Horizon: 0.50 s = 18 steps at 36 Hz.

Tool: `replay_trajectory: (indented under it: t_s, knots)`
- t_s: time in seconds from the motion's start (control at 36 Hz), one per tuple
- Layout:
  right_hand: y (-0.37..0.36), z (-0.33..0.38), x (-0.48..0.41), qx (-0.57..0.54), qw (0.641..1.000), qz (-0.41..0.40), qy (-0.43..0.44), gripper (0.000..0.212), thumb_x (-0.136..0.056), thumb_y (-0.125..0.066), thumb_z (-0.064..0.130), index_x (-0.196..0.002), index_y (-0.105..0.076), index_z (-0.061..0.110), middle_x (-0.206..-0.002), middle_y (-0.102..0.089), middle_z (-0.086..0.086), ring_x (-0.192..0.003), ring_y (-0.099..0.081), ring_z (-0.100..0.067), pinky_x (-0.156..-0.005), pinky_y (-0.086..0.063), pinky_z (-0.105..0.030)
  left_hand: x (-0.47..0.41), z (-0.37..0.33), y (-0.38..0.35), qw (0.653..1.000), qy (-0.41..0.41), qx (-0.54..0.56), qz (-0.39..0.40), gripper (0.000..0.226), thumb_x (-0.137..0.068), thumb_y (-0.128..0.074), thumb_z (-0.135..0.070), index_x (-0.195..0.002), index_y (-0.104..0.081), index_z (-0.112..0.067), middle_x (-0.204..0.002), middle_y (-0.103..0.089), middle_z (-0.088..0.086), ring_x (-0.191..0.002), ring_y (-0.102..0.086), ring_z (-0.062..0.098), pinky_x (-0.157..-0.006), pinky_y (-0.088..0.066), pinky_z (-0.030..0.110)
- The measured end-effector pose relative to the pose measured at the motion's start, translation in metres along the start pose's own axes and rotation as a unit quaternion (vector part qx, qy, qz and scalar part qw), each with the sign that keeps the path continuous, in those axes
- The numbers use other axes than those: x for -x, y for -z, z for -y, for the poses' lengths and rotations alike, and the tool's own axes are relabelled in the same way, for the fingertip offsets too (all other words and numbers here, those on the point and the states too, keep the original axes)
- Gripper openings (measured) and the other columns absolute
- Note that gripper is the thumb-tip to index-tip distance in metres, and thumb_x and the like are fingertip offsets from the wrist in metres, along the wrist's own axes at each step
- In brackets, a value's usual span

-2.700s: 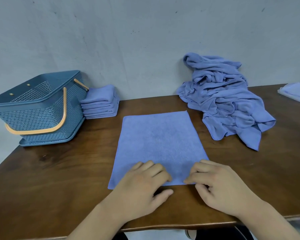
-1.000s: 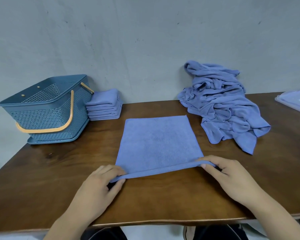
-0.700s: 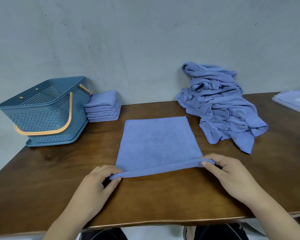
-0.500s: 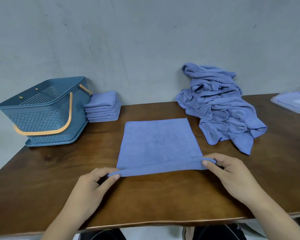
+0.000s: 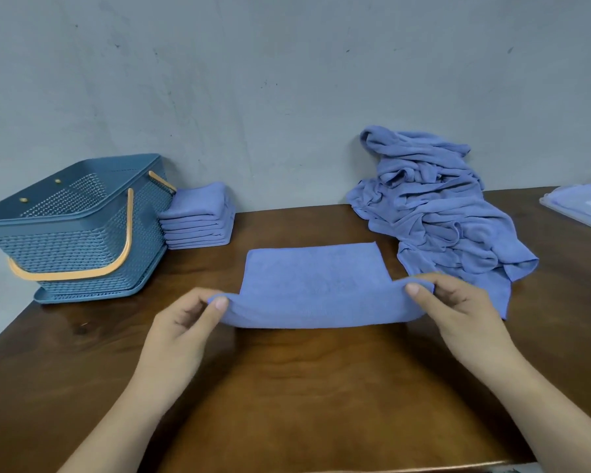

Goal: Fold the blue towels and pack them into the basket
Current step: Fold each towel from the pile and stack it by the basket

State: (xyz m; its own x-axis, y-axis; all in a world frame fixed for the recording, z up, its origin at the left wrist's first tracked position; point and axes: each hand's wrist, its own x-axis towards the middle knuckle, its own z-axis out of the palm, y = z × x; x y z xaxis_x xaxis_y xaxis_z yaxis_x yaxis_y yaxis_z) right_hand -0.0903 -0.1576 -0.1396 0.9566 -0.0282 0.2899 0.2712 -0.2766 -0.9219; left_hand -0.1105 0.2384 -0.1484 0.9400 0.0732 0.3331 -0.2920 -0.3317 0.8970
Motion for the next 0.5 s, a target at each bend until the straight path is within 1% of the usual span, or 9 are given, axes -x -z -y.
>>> replay_trajectory:
  t_s: [0.06,0.17,0.22,0.28,0.33,0.36,0.42,0.44,0.5]
  knots:
    - [-0.005,0.006,-0.021,-0.014,1.0,-0.015,0.005,0.014,-0.098,-0.068,0.044,-0.104,-0.08,0.039,-0.104,-0.079,0.013,-0.102,-0.072,-0.003,-0.084,-0.056,-0.022,-0.024,0.001,-0.004,1.0,0.007,0.025,-0.012,0.043,-0.1,-0.064,-0.056,-0.108,-0.071,-0.014,-0.099,-0.072,0.007,-0.092,-0.064,0.011,-0.087,-0.048,0.036]
    - [-0.014,0.013,-0.073,-0.047,0.998,-0.033,-0.003,0.019,-0.103,-0.066,0.04,-0.095,-0.077,0.026,-0.074,-0.069,0.018,-0.067,-0.065,0.001,-0.061,-0.047,-0.01,-0.079,0.0,-0.017,0.996,0.029,0.071,-0.035,0.046,-0.099,-0.064,-0.06,-0.1,-0.069,-0.015,-0.1,-0.068,0.018,-0.09,-0.061,0.02,-0.087,-0.046,0.047]
    - [-0.022,0.008,-0.101,-0.072,0.996,-0.031,-0.037,0.026,-0.101,-0.066,0.042,-0.099,-0.077,0.019,-0.09,-0.078,0.0,-0.083,-0.073,-0.011,-0.076,-0.055,-0.028,-0.109,0.003,-0.024,0.997,0.039,0.057,-0.044,0.045,-0.098,-0.064,-0.061,-0.097,-0.069,-0.016,-0.094,-0.069,0.011,-0.086,-0.059,0.015,-0.085,-0.044,0.044]
    - [-0.03,-0.004,-0.13,-0.078,0.994,-0.035,-0.075,0.04,-0.101,-0.065,0.043,-0.105,-0.072,0.005,-0.113,-0.072,-0.025,-0.103,-0.072,-0.036,-0.092,-0.054,-0.047,-0.137,0.013,-0.033,0.996,0.066,0.038,-0.051,0.046,-0.096,-0.062,-0.061,-0.092,-0.066,-0.016,-0.089,-0.068,0.008,-0.082,-0.058,0.013,-0.081,-0.043,0.041]
    - [-0.038,-0.022,-0.152,-0.049,0.99,-0.035,-0.124,0.056,-0.102,-0.064,0.045,-0.116,-0.062,-0.009,-0.106,-0.067,-0.031,-0.092,-0.063,-0.047,-0.085,-0.048,-0.044,-0.158,0.028,-0.042,0.992,0.116,0.004,-0.048,0.049,-0.095,-0.06,-0.064,-0.091,-0.066,-0.016,-0.091,-0.069,0.013,-0.081,-0.06,0.014,-0.078,-0.043,0.041]
    - [-0.043,-0.032,-0.158,-0.028,0.988,-0.025,-0.151,0.058,-0.102,-0.064,0.045,-0.12,-0.061,-0.01,-0.099,-0.066,-0.02,-0.088,-0.06,-0.036,-0.083,-0.044,-0.039,-0.165,0.038,-0.046,0.988,0.146,-0.014,-0.04,0.049,-0.096,-0.059,-0.065,-0.091,-0.068,-0.017,-0.09,-0.07,0.01,-0.083,-0.063,0.014,-0.077,-0.044,0.04]
    - [-0.048,-0.048,-0.162,0.013,0.982,-0.019,-0.185,0.045,-0.102,-0.066,0.042,-0.128,-0.068,0.006,-0.103,-0.066,0.002,-0.102,-0.063,-0.017,-0.087,-0.045,-0.034,-0.172,0.056,-0.053,0.979,0.196,-0.04,-0.024,0.041,-0.098,-0.059,-0.062,-0.098,-0.073,-0.024,-0.098,-0.074,-0.006,-0.095,-0.069,0.012,-0.08,-0.048,0.034]
    - [-0.049,-0.055,-0.16,0.04,0.982,-0.027,-0.18,0.039,-0.101,-0.067,0.039,-0.134,-0.065,0.02,-0.099,-0.067,0.006,-0.097,-0.064,-0.012,-0.084,-0.048,-0.031,-0.172,0.062,-0.053,0.977,0.208,-0.047,-0.026,0.033,-0.099,-0.062,-0.06,-0.107,-0.072,-0.03,-0.105,-0.074,-0.012,-0.102,-0.069,0.01,-0.08,-0.048,0.031]
    - [-0.047,-0.068,-0.155,0.082,0.986,-0.03,-0.144,0.036,-0.1,-0.068,0.033,-0.134,-0.058,0.041,-0.073,-0.062,0.003,-0.068,-0.06,-0.011,-0.069,-0.051,-0.031,-0.168,0.071,-0.051,0.977,0.206,-0.042,-0.027,0.03,-0.094,-0.071,-0.055,-0.119,-0.064,-0.04,-0.11,-0.073,-0.016,-0.103,-0.07,0.004,-0.079,-0.048,0.026]
